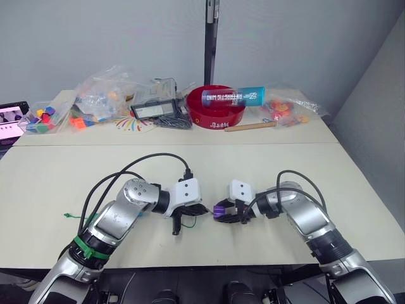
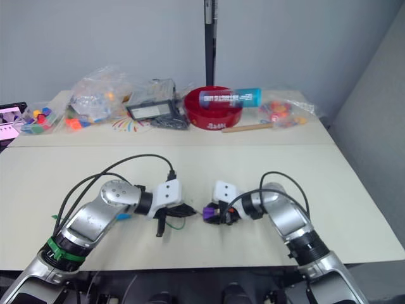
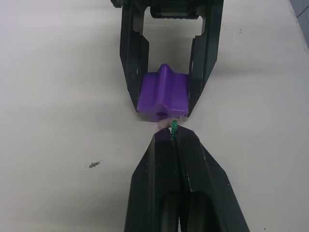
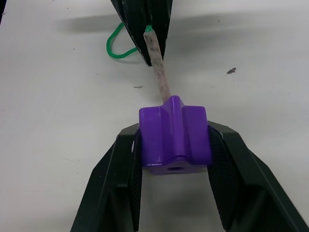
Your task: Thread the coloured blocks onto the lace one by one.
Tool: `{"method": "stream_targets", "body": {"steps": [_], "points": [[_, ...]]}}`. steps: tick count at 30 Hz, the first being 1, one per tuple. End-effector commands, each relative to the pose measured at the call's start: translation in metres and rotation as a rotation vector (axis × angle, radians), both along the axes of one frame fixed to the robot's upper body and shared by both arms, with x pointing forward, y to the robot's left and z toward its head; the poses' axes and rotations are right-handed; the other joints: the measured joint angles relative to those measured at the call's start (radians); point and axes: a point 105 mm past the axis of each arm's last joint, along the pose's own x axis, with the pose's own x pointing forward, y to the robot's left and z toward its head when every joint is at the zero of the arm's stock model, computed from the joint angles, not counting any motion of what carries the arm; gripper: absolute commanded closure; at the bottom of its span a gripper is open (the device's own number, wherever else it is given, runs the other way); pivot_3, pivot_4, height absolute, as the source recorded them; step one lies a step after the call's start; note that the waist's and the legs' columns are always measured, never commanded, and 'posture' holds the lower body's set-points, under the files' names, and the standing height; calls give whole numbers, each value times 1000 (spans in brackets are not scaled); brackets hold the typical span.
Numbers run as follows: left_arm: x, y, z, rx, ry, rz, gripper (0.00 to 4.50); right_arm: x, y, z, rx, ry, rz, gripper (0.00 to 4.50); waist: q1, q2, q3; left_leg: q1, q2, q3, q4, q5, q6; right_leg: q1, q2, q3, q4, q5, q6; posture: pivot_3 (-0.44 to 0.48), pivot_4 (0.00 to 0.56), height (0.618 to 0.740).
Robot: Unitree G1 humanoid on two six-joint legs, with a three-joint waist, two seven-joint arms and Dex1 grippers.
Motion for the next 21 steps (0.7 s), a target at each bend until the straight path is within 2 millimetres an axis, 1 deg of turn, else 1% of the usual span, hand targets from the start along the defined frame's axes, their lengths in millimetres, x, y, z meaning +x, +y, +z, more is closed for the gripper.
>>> {"method": "stream_targets", "body": {"steps": [1, 4, 9, 15, 18, 21], "points": [[8, 24, 1, 27, -16, 33, 4500, -11, -8, -5, -11, 21, 1, 3123, 1, 0, 0, 0, 0, 0, 0, 0, 0, 0, 0, 0, 0, 0, 0, 0, 150, 731], [9, 30, -1, 34, -15, 33, 4500, -12, -9, -5, 0, 23, -9, 3123, 3, 0, 0, -1, 0, 0, 0, 0, 0, 0, 0, 0, -1, 0, 0, 0, 150, 731], [6, 30, 0, 12, -11, 23, 4500, -15, -13, -7, 4, 21, -19, 3123, 8, 0, 0, -1, -1, 0, 0, 0, 0, 0, -1, 0, -1, 0, 0, 0, 150, 731], [2, 24, 0, -76, 13, -3, 4500, -15, -12, -10, 19, 14, -30, 3123, 7, 0, 0, -1, 0, 0, 0, 0, 0, 0, -1, 0, -1, 0, 0, 0, 150, 731], [-3, 26, 0, -102, 25, -35, 4500, -15, -12, -9, 35, 4, -29, 3123, 6, 0, 0, -1, 0, 0, 0, 0, 0, 0, -1, 0, -1, 0, 0, 0, 150, 731], [-2, 30, 2, -130, 37, -31, 4500, -16, -13, -9, 42, 7, -21, 3123, 6, 0, 0, -1, 0, 0, 0, 0, 0, 0, -1, 0, -1, 0, 0, 0, 150, 731]]}}
